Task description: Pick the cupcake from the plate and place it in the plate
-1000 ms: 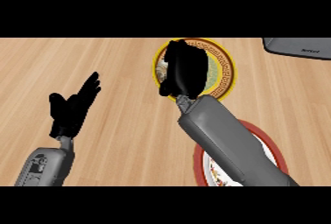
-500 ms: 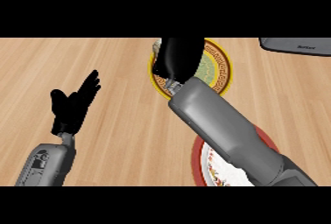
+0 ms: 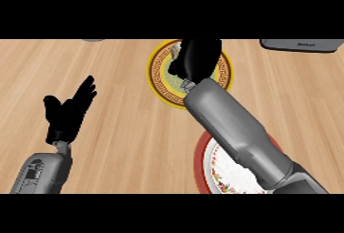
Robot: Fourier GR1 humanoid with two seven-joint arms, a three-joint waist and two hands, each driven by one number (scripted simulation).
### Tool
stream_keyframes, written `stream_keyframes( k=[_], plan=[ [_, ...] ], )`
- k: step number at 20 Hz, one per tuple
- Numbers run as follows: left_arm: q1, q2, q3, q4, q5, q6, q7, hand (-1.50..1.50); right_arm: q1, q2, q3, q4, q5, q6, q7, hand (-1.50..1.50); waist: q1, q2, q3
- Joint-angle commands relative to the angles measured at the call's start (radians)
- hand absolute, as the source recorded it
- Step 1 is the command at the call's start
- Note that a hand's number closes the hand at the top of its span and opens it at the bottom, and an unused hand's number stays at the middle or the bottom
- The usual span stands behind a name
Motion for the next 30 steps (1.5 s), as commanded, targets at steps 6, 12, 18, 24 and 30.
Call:
stream_keyframes(
  k=[6, 12, 18, 24, 30],
  plan=[
    [0.067, -0.037, -0.009, -0.027, -0.019, 0.031, -0.046, 0.00, 0.071, 0.011, -0.017, 0.155, -0.187, -0.113, 0.037, 1.50, -0.018, -0.004, 0.001],
    [0.049, -0.006, 0.007, -0.043, -0.017, 0.016, 0.008, 0.00, 0.125, 0.011, -0.019, 0.186, -0.428, -0.215, -0.176, -1.50, -0.025, -0.003, 0.002],
    [0.070, 0.000, 0.023, -0.062, 0.003, -0.002, 0.008, 0.00, 0.093, 0.011, -0.028, 0.189, -0.337, -0.380, -0.339, -1.50, -0.046, -0.008, 0.002],
    [0.077, 0.005, 0.029, -0.034, 0.001, -0.015, -0.027, 0.00, 0.019, 0.011, -0.039, -0.007, -0.467, -0.465, -0.437, -1.50, -0.042, -0.010, 0.002],
    [0.061, -0.012, 0.023, -0.025, -0.006, -0.002, -0.006, 0.00, 0.146, 0.011, -0.017, -0.151, -0.698, -0.567, -0.407, -1.50, -0.036, -0.008, 0.003]
  ],
)
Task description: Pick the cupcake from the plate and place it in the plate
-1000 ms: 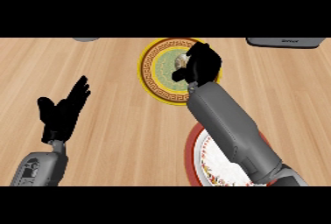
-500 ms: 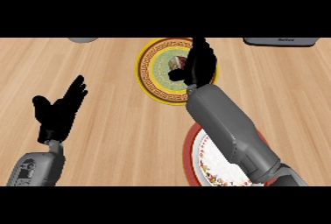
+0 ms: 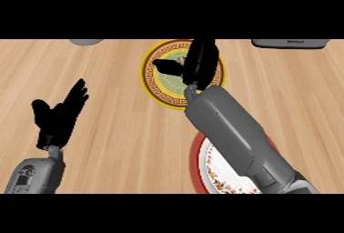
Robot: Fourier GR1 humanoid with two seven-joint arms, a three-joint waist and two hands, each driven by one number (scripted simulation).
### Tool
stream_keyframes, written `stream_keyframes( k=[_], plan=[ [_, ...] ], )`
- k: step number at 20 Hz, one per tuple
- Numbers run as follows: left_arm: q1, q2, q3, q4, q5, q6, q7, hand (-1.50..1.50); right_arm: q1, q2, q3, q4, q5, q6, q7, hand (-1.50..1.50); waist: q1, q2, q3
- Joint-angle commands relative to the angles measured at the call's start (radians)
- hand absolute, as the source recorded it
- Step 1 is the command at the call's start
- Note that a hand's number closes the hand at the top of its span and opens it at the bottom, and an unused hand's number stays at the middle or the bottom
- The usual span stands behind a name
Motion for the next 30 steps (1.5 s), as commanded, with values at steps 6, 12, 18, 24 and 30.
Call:
stream_keyframes(
  k=[6, 12, 18, 24, 30],
  plan=[
    [-0.015, -0.003, 0.032, 0.035, -0.006, 0.011, -0.029, 0.00, 0.143, 0.005, 0.019, -0.171, -0.315, -0.061, -0.186, -1.50, -0.017, 0.000, 0.000],
    [0.064, -0.040, -0.006, -0.051, -0.034, 0.027, -0.001, 0.00, 0.331, 0.004, -0.042, -0.254, -0.300, 0.004, -0.371, -1.50, -0.026, -0.003, 0.000],
    [0.061, 0.013, 0.065, -0.050, 0.008, -0.033, -0.004, 0.00, 0.391, -0.053, -0.117, -0.384, -0.283, 0.120, -0.348, -1.50, -0.030, -0.005, -0.001],
    [0.018, -0.004, 0.060, 0.027, -0.017, -0.043, -0.041, 0.00, 0.421, -0.031, -0.180, -0.331, -0.268, 0.143, -0.405, -1.50, -0.029, -0.003, -0.001],
    [0.041, 0.002, 0.081, -0.011, -0.007, -0.057, -0.026, 0.00, 0.552, -0.042, -0.134, -0.516, -0.108, 0.191, -0.241, -1.50, -0.032, -0.005, -0.001]
  ],
)
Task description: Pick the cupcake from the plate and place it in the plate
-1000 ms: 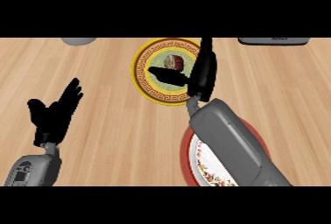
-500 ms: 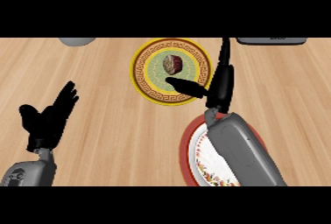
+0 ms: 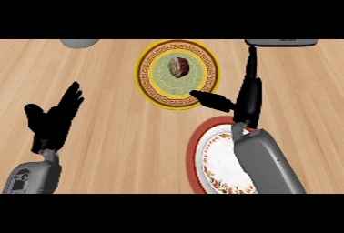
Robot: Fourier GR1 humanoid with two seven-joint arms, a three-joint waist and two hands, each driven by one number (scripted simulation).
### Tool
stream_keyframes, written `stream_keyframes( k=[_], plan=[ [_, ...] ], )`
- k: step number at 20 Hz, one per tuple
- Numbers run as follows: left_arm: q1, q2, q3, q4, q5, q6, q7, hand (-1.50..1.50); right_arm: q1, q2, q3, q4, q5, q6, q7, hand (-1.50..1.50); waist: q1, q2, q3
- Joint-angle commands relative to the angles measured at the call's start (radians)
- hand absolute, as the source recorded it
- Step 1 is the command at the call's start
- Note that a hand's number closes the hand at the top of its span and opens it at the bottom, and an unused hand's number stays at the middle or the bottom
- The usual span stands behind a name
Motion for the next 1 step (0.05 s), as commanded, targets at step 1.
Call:
stream_keyframes(
  k=[1],
  plan=[
    [0.009, -0.031, -0.029, -0.066, -0.025, 0.030, 0.065, 0.00, 0.078, 0.013, -0.012, -0.033, 0.006, 0.042, -0.029, -1.50, 0.002, 0.000, 0.000]
  ],
)
